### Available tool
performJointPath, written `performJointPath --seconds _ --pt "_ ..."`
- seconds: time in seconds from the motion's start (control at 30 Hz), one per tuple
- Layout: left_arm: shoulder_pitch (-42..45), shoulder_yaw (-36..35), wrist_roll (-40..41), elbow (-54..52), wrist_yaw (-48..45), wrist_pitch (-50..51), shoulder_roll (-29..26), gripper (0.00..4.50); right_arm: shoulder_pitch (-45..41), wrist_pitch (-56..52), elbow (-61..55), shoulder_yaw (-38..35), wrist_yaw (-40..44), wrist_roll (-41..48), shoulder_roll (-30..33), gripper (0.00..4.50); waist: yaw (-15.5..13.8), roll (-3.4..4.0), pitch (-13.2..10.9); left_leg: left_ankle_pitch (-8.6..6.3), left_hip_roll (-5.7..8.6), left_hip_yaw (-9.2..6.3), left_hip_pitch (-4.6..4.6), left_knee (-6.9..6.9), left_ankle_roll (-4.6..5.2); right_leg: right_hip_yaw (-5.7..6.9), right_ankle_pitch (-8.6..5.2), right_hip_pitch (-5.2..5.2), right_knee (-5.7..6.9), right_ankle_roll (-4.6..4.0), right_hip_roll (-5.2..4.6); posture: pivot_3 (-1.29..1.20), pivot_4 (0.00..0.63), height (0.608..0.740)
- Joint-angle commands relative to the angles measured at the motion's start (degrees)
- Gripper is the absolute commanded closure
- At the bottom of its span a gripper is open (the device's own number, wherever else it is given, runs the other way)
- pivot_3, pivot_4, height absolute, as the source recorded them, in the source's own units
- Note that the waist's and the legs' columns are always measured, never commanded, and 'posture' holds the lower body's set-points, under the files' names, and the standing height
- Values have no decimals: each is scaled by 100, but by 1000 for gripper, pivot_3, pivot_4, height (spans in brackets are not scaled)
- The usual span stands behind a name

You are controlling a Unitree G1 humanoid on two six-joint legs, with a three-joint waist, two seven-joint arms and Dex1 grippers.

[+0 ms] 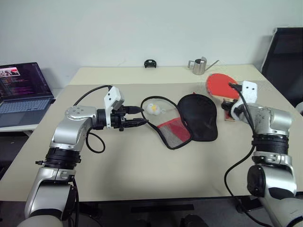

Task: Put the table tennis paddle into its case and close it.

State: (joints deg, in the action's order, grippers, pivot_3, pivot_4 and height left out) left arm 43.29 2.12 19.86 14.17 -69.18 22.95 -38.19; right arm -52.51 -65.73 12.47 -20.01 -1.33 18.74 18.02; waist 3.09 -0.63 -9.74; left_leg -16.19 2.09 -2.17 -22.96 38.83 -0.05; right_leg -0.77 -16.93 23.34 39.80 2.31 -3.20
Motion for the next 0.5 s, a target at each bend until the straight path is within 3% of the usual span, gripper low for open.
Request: performJointPath --seconds 0.03,0.27,0.5 --pt "26 -170 12 -56 58 -128 -64 1625 75 -297 -804 -93 -242 129 -392 3436 0 0 0 0 0 0 0 0 0 -1 0 1 2 0 0 0 150 740" --pt "-12 -163 21 -64 95 -163 -17 1625 451 -107 -969 113 -441 16 -1142 3436 -3 0 0 0 5 0 1 1 0 -4 0 7 8 0 0 0 150 740" --pt "-28 -152 28 -43 110 -207 -7 1625 617 435 -498 342 -385 -230 -1182 3436 9 0 0 0 9 1 1 1 0 -6 0 10 10 0 1 0 150 740"
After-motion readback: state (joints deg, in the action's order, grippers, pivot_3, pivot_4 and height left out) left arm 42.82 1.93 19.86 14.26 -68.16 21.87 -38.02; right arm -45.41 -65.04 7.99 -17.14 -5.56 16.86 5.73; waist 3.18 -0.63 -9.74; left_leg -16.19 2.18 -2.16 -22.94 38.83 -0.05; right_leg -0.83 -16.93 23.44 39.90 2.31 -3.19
